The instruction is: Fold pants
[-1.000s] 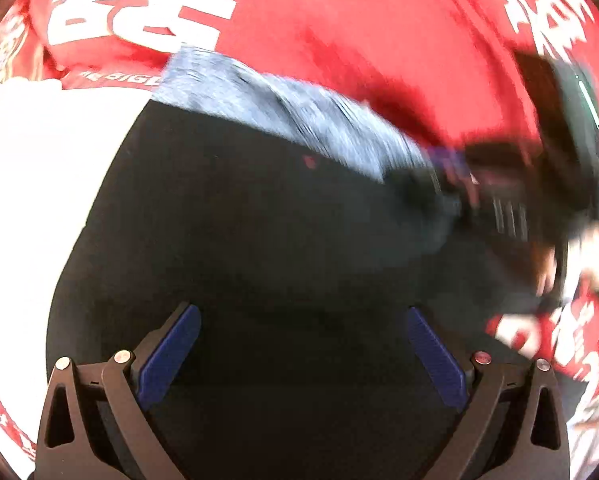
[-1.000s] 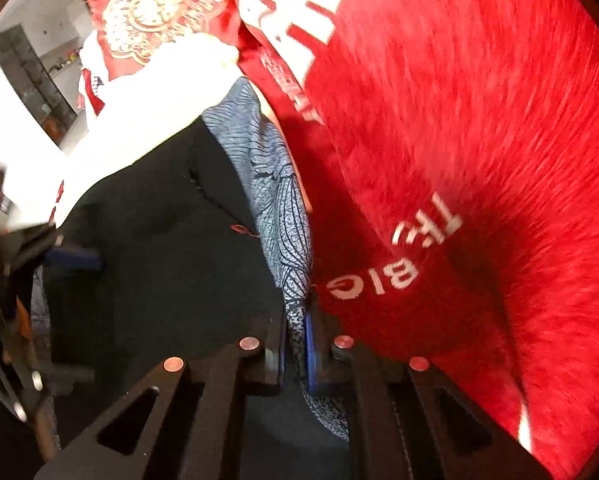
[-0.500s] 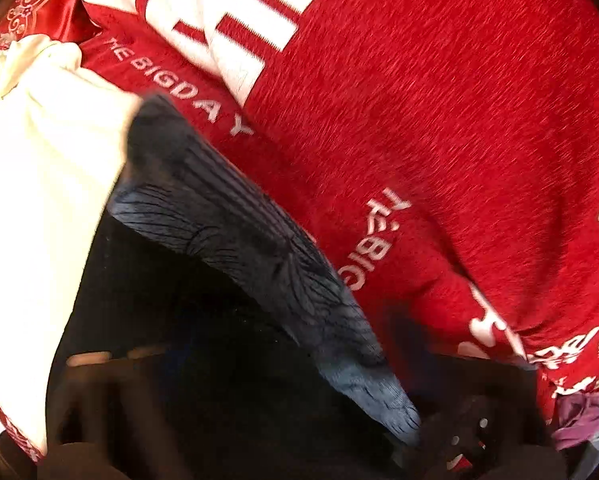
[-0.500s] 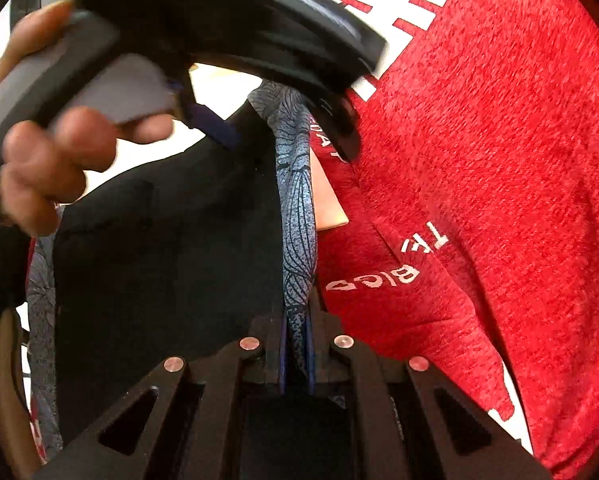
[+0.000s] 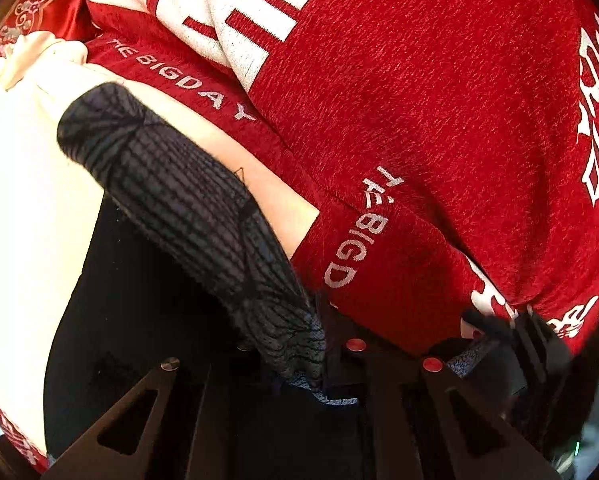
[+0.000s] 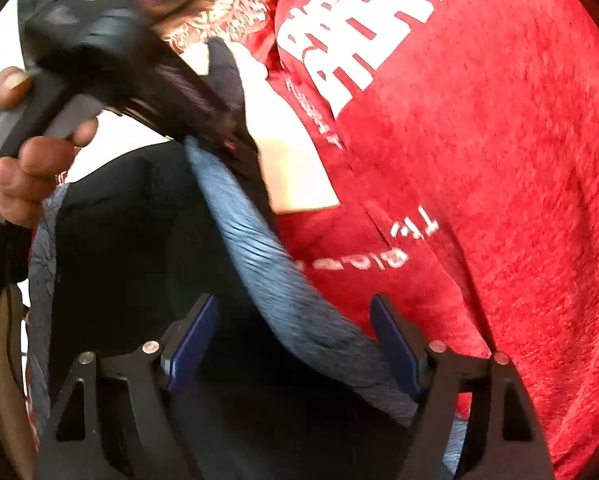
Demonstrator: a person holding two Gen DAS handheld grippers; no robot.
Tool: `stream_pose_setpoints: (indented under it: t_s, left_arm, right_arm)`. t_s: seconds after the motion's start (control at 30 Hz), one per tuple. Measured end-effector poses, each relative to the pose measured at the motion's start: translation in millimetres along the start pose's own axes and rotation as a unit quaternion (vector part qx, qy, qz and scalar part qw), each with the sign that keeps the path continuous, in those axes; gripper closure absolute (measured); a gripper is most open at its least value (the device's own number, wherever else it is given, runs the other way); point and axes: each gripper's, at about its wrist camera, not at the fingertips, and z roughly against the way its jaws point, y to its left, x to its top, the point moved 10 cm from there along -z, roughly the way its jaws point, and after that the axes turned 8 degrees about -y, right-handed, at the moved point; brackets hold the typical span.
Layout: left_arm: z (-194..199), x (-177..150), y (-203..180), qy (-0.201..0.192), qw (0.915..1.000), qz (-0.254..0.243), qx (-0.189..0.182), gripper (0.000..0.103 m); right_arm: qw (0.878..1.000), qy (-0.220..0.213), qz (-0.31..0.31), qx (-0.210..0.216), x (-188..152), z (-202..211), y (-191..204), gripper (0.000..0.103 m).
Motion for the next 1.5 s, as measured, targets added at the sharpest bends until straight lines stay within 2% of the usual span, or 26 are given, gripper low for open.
stream_pose_setpoints:
  t_s: [0.07, 0.1, 0.13, 0.17, 0.2, 0.3, 0.37, 0.47, 0.57, 0.7, 0.83, 0.93, 1.0, 1.03, 1.1, 1.23, 1.27, 1.3, 1.33, 1.4, 1.43, 1.47, 1.5]
  left_arm:
    - [-0.6, -0.7, 1.7, 0.002, 1.0000, -0.001, 0.000, 0.089]
    - [-1.5, -1.8, 2.2, 0.004, 1.0000, 0.000, -0.002, 0.089]
    - [-2.6, -3.6, 1.7, 0.008, 1.0000, 0.003, -0.005, 0.089]
    - [-1.0, -5.1, 2.3, 0.009, 0.9999, 0.005, -0.005, 0.089]
    - [4.0, -6.0, 1.1, 0.005, 0.9999, 0.003, -0.009, 0.089]
    - [29.1, -8.5, -2.4, -0.013, 0.9994, -0.010, -0.031, 0.089]
    - [54.6, -15.0, -3.7, -0.030, 0.9982, -0.021, -0.048, 0.089]
    - [87.1, -32.8, 2.1, -0.048, 0.9959, -0.033, -0.068, 0.089]
    - [106.9, -60.0, 19.3, -0.048, 0.9942, -0.037, -0.089, 0.089]
    - [109.3, -102.9, 54.7, -0.032, 0.9945, -0.024, -0.096, 0.089]
    - [92.9, -144.8, 91.1, 0.003, 0.9956, -0.009, -0.093, 0.089]
    - [77.5, -160.7, 112.6, 0.026, 0.9943, 0.018, -0.102, 0.088]
    - [75.8, -162.8, 118.9, 0.034, 0.9910, 0.043, -0.122, 0.088]
    - [78.2, -163.3, 121.5, 0.038, 0.9896, 0.053, -0.129, 0.088]
    - [84.6, -163.7, 123.4, 0.040, 0.9899, 0.049, -0.127, 0.086]
    - [104.1, -166.3, 129.7, 0.032, 0.9955, 0.000, -0.090, 0.079]
    - [109.3, -167.2, 134.4, 0.029, 0.9971, -0.014, -0.068, 0.068]
    - [115.4, -165.9, 140.6, 0.021, 0.9985, -0.028, -0.042, 0.062]
    - [123.6, -162.9, 147.2, 0.006, 0.9989, -0.044, -0.016, 0.056]
    - [137.0, -158.0, 155.4, -0.013, 0.9978, -0.065, 0.010, 0.056]
    - [141.4, -154.9, 158.0, -0.017, 0.9978, -0.062, 0.013, 0.056]
    - [148.5, -148.6, 159.8, -0.025, 0.9979, -0.057, 0.015, 0.056]
    - [155.7, -142.3, 159.0, -0.037, 0.9978, -0.054, 0.012, 0.056]
  right_arm:
    - [1.000, 0.029, -0.005, -0.002, -7.3, -6.0, -11.1, 0.022]
    - [0.999, 0.049, -0.008, 0.011, -14.0, -12.1, -17.3, 0.022]
    - [0.998, 0.062, -0.014, 0.019, -18.3, -13.4, -16.8, 0.036]
    - [0.996, 0.075, -0.027, 0.038, -22.0, -15.7, -16.6, 0.083]
    - [0.994, 0.087, -0.040, 0.052, -23.6, -15.0, -14.0, 0.084]
    - [0.997, 0.069, -0.012, 0.016, -16.8, 5.8, -0.5, 0.086]
    - [0.999, 0.042, 0.001, -0.023, -7.1, 31.5, 12.1, 0.087]
    - [0.997, 0.007, -0.004, -0.071, 2.0, 63.7, 26.4, 0.087]
    - [0.994, -0.011, 0.011, -0.107, 2.3, 87.8, 62.5, 0.087]
    - [0.986, -0.014, 0.042, -0.160, -8.3, 94.2, 115.7, 0.087]
    - [0.983, 0.002, 0.040, -0.181, -39.1, 82.5, 159.2, 0.087]
    - [0.981, 0.021, 0.030, -0.189, -62.9, 68.1, 182.9, 0.087]
    - [0.978, 0.037, 0.037, -0.201, -74.8, 57.4, 195.6, 0.087]
    - [0.972, 0.034, 0.055, -0.228, -75.5, 56.5, 199.5, 0.086]
    - [0.965, 0.038, 0.063, -0.253, -76.0, 56.4, 202.0, 0.084]
    - [0.962, 0.043, 0.038, -0.267, -75.1, 61.4, 199.1, 0.082]
    - [0.961, 0.046, 0.036, -0.269, -75.3, 63.2, 199.8, 0.080]
    - [0.961, 0.050, 0.037, -0.271, -75.0, 65.0, 200.1, 0.078]
    - [0.960, 0.052, 0.038, -0.272, -73.8, 66.4, 202.2, 0.072]
    - [0.960, 0.046, 0.041, -0.274, -70.0, 74.1, 209.2, 0.048]
    - [0.961, 0.036, 0.040, -0.272, -66.5, 80.2, 214.2, 0.025]
    - [0.962, 0.028, 0.039, -0.269, -63.7, 85.5, 218.3, 0.021]
    - [0.963, 0.017, 0.040, -0.264, -60.0, 92.7, 225.0, 0.021]
